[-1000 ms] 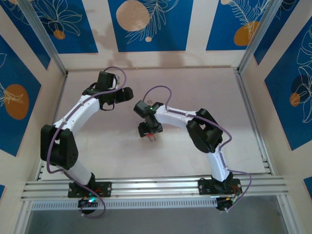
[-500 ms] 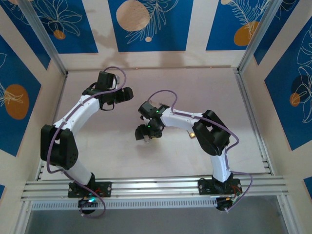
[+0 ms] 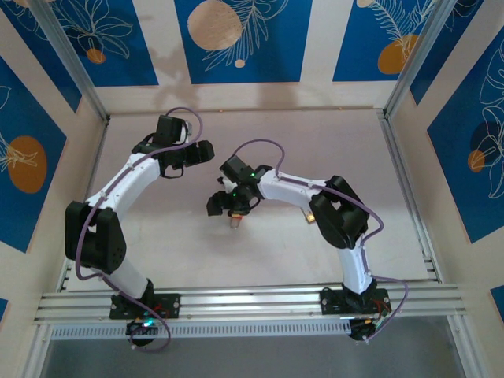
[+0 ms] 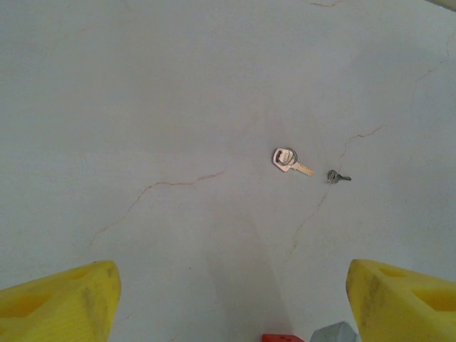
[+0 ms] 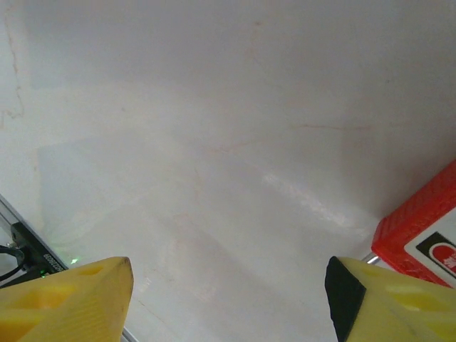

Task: Unlock with the key

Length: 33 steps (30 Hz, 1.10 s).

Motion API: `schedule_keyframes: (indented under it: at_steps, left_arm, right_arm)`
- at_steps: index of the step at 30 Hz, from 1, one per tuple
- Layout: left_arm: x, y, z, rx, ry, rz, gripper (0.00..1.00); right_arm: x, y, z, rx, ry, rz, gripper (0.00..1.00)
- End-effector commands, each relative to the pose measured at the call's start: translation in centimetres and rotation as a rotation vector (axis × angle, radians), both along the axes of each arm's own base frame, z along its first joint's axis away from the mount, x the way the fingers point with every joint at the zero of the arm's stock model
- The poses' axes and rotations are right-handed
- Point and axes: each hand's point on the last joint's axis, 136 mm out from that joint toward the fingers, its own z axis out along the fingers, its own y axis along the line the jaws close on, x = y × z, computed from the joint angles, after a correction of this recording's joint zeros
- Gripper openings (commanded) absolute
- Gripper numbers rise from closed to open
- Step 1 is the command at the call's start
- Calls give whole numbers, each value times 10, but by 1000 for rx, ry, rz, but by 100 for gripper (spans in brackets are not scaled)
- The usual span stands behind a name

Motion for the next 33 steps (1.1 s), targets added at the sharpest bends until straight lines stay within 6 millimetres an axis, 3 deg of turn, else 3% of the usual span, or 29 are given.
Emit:
schedule_keyframes:
  at_steps: [1,7,11,15,24,27,33]
  left_arm:
    - [1,4,-3,1,2,-2,82]
    - [1,-3,-21,-16,44,-20,78]
    - [1,-15,-44,14,101,-59,72]
    - [7,-35,-64,61,162,-97,68]
    - [42,-111,-83,349,230,-308,65]
    - [52,-117,-101,416,279,-305,56]
    - [60,-122,-116,557,248,-322,35]
  right_arm:
    - [18,-15,44,65,-61,-36,73]
    - [40,-95,76,33,-168,-211,72]
    - [35,-152,82,1,-215,-327,73]
    - [23,-191,79,14,-206,-404,73]
    - [10,-220,69,45,-190,-455,73]
    - [6,-225,69,50,-196,-464,73]
    - [-1,-233,69,67,-202,-477,73]
